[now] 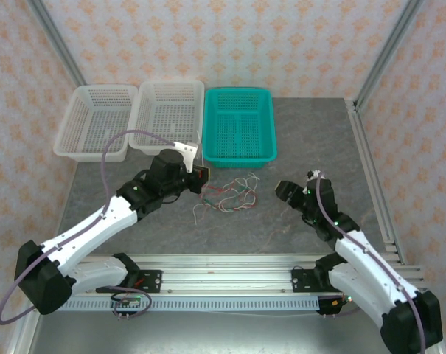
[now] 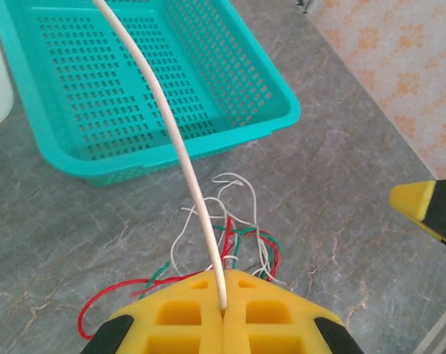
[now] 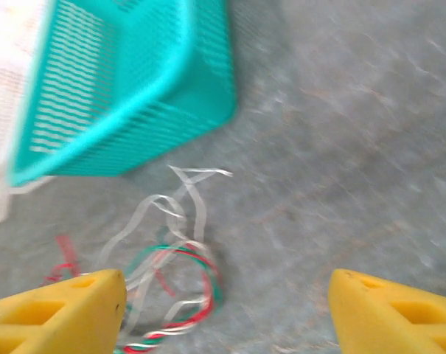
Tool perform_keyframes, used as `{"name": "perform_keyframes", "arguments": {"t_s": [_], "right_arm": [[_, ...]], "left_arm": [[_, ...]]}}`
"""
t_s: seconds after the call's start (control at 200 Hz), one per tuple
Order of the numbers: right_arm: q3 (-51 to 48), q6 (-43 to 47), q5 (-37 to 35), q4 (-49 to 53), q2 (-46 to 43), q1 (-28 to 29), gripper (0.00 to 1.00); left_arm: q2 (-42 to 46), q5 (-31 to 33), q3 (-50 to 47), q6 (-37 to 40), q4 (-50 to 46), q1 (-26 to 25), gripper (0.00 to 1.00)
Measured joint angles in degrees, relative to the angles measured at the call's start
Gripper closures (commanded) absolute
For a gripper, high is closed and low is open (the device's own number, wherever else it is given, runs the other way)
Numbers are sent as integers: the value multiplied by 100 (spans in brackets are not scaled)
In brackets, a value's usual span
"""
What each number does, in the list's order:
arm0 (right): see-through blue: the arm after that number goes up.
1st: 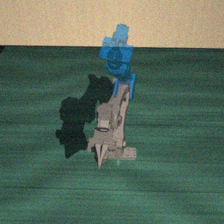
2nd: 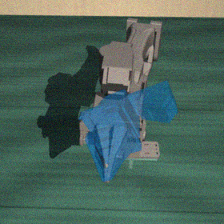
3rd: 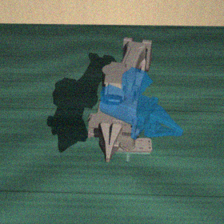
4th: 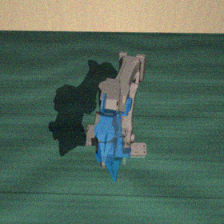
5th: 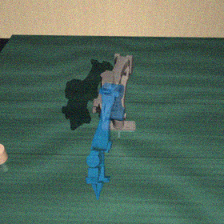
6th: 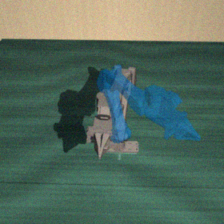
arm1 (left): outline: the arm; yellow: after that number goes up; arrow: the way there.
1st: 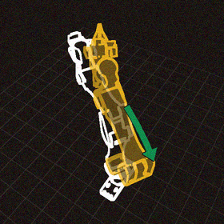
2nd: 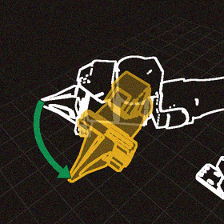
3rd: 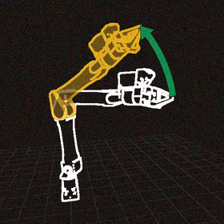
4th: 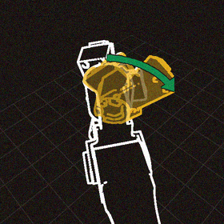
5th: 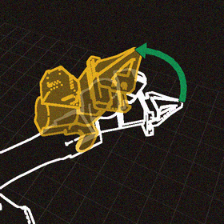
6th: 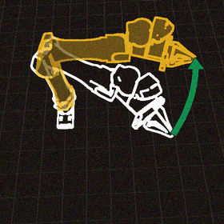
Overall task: Untangle the cables
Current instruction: Untie the cable at the center of the table, then place the cables at the bottom-right of the table.
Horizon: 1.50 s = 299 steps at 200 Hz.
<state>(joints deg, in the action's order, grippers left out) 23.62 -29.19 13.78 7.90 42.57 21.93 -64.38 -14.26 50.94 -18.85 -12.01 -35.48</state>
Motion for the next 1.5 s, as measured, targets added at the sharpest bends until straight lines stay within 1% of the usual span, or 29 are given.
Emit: {"name": "perform_keyframes", "arguments": {"t_s": [0.06, 0.085, 0.11, 0.15, 0.16, 0.19, 0.245, 0.32, 0.385, 0.55, 0.575, 0.601, 0.631, 0.636, 0.641, 0.651, 0.681, 0.781, 0.861, 0.886, 0.926, 0.981, 1.021, 1.136, 1.211, 1.306, 1.426, 1.461, 1.496], "right_arm": [[70, 339, 79, -321, 52, 431, 29], [120, 538, 63, -442, 162, 688, 29], [210, 868, 79, -592, 369, 1062, 29], [317, 1137, 138, -726, 564, 1386, 30], [400, 1327, 151, -789, 758, 1613, 30], [463, 1502, 203, -859, 909, 1770, 31], [695, 2081, 284, -1008, 1517, 2146, 32], [1047, 2741, 450, -1375, 2481, 2424, 33], [1215, 3123, 549, -1681, 3161, 2518, 34], [1759, 3615, 697, -2122, 4719, 2540, 34], [1858, 3646, 702, -2181, 4933, 2540, 36], [1928, 3670, 710, -2253, 5123, 2540, 40], [1978, 3663, 719, -2354, 5305, 2540, 49], [1982, 3659, 717, -2365, 5327, 2540, 49], [1987, 3661, 717, -2376, 5348, 2540, 52], [1996, 3674, 723, -2396, 5383, 2540, 54], [2011, 3641, 726, -2470, 5523, 2540, 61], [2013, 3482, 730, -2605, 5751, 2540, 76], [2013, 3324, 728, -2647, 5770, 2540, 89], [2013, 3220, 726, -2660, 5766, 2540, 93], [2011, 3104, 726, -2656, 5755, 2540, 94], [2011, 2868, 737, -2636, 5702, 2540, 92], [2011, 2691, 754, -2559, 5619, 2540, 88], [1934, 2181, 721, -2260, 5335, 2522, 85], [1742, 1849, 675, -2004, 5169, 2448, 83], [1300, 1384, 595, -1766, 4933, 2225, 83], [881, 839, 518, -1679, 4507, 1978, 79], [796, 732, 474, -1648, 4415, 1945, 78], [730, 616, 413, -1615, 4323, 1932, 76]], "left_arm": [[0, -81, 0, 55, 42, -4, 100], [0, -101, 0, 79, 48, -4, 100], [2, -138, 0, 98, 55, -4, 100], [9, -157, 0, 127, 55, -4, 100], [15, -164, 0, 142, 55, -4, 100], [20, -166, 2, 160, 55, -4, 100], [63, -173, 7, 227, 50, -4, 100], [170, -188, 13, 273, 52, -4, 100], [302, -188, 31, 293, 52, -4, 100], [634, -186, 157, 345, 35, -4, 100], [680, -186, 186, 358, 26, -4, 100], [728, -186, 216, 380, 13, -4, 100], [780, -184, 262, 396, -33, -4, 100], [780, -184, 262, 396, -33, -4, 100], [793, -184, 271, 396, -35, -4, 100], [811, -181, 286, 400, -39, -4, 100], [861, -179, 323, 400, -66, -4, 100], [1016, 31, 483, 428, -310, -11, 100], [1082, 575, 651, 437, -750, -15, 100], [1086, 883, 739, 439, -953, -13, 100], [1075, 1224, 852, 431, -1198, 20, 100], [1071, 1637, 992, 389, -1593, 229, 100], [1071, 1770, 1008, 337, -1797, 485, 100], [1067, 1823, 994, 157, -2197, 1598, 100], [1093, 1895, 990, 111, -2210, 2122, 100], [1121, 1888, 960, 114, -2212, 2549, 100], [1121, 1823, 935, 92, -2208, 3171, 100], [1121, 1816, 935, 90, -2205, 3298, 100], [1126, 1816, 933, 90, -2205, 3388, 100]]}}
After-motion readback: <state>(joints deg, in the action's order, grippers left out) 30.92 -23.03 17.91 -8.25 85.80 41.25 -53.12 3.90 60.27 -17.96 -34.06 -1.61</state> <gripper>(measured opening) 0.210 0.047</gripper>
